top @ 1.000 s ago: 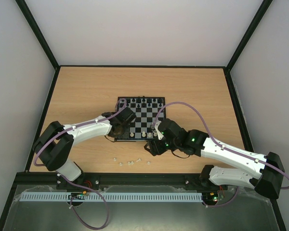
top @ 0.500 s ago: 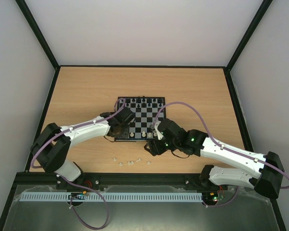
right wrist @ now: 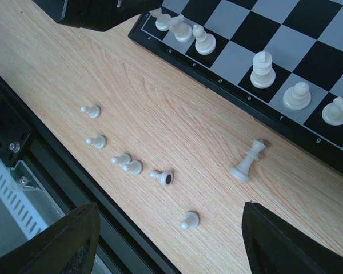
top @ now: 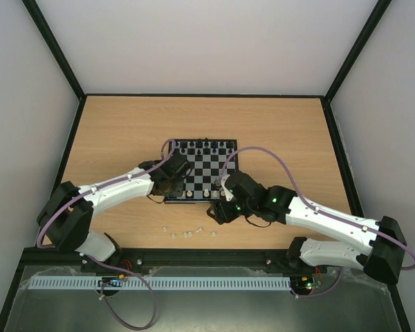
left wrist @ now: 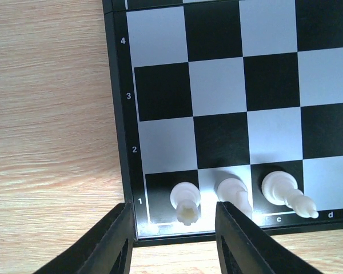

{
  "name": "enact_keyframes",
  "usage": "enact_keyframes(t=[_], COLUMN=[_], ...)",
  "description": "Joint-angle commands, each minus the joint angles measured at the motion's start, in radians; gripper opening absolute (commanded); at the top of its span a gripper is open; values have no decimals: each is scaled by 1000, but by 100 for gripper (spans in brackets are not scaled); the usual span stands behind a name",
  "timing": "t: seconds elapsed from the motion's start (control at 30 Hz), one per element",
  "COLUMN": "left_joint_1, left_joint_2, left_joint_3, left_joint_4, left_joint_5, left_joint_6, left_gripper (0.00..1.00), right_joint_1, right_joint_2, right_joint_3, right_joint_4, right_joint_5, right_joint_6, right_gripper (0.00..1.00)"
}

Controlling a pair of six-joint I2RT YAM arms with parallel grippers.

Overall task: Set up the chess pieces on the board
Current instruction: Pick up the chess piece at the center of the board.

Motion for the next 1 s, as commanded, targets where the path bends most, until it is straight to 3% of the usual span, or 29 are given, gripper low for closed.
enact_keyframes(t=[0.0,0.37,0.97], left_joint_1=[7,13,29], left_joint_2=[-18,58,47], left_joint_3=[-10,-34,-68], left_joint_4=[6,52,50], left_joint_5=[8,8,-2], left_joint_6=[12,15,11], left_gripper=[44,45,43], right_joint_1=[-3,-3,-3], right_joint_2=[12,13,10], right_joint_3=[-9,-9,-10], right_joint_4=[-14,-16,-13], right_joint_5=[12,11,4], right_joint_6=[-6,-6,-6], right_gripper=[69,69,69])
